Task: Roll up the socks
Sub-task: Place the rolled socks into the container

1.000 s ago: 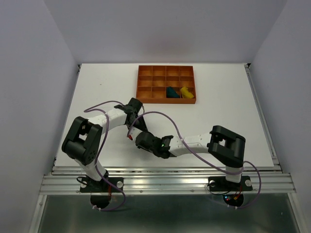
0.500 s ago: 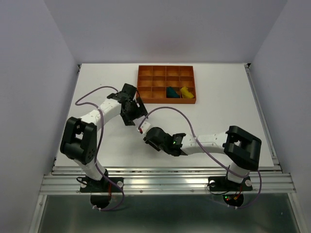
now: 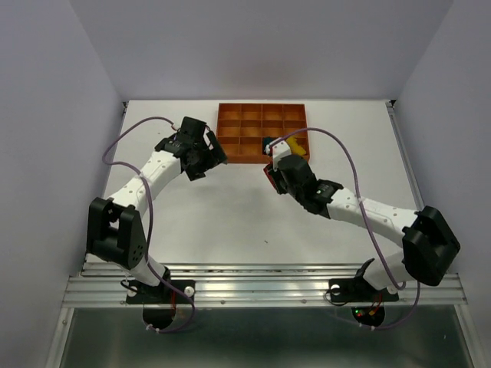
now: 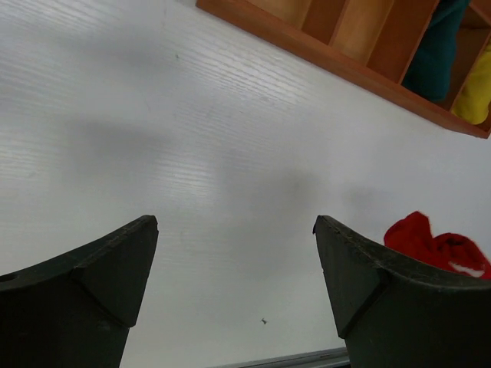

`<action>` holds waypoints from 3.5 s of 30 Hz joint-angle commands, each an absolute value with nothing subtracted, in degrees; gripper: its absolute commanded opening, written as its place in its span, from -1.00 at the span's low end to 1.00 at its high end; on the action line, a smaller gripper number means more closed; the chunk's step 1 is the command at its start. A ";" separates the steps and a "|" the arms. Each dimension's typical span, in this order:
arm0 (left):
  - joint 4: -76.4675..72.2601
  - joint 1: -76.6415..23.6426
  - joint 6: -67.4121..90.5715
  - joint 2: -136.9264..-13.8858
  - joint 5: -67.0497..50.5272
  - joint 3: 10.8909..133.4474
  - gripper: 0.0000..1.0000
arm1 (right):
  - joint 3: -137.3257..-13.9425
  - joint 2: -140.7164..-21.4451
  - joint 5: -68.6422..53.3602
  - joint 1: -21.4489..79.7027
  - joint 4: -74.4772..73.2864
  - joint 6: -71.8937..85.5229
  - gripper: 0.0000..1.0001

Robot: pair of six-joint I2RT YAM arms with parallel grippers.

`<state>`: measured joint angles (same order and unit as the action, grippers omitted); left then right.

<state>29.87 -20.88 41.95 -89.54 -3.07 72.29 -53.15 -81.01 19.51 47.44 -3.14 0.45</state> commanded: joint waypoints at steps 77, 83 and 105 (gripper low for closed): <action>17.93 -13.62 27.16 -120.94 -6.42 93.34 -0.82 | -109.77 -137.81 -7.73 32.08 -21.61 -22.50 -0.99; 17.93 -13.62 26.98 -121.20 -6.59 93.51 -1.00 | -111.18 -140.53 -8.01 31.46 -25.57 -21.45 -0.99; 17.40 -13.62 26.28 -121.38 -7.73 93.34 -1.00 | -117.69 -145.81 -1.93 31.46 -33.75 -18.02 -0.55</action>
<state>17.65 -14.04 25.74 -121.03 -6.70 91.92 -119.96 -140.44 -3.44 31.46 -24.43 -18.87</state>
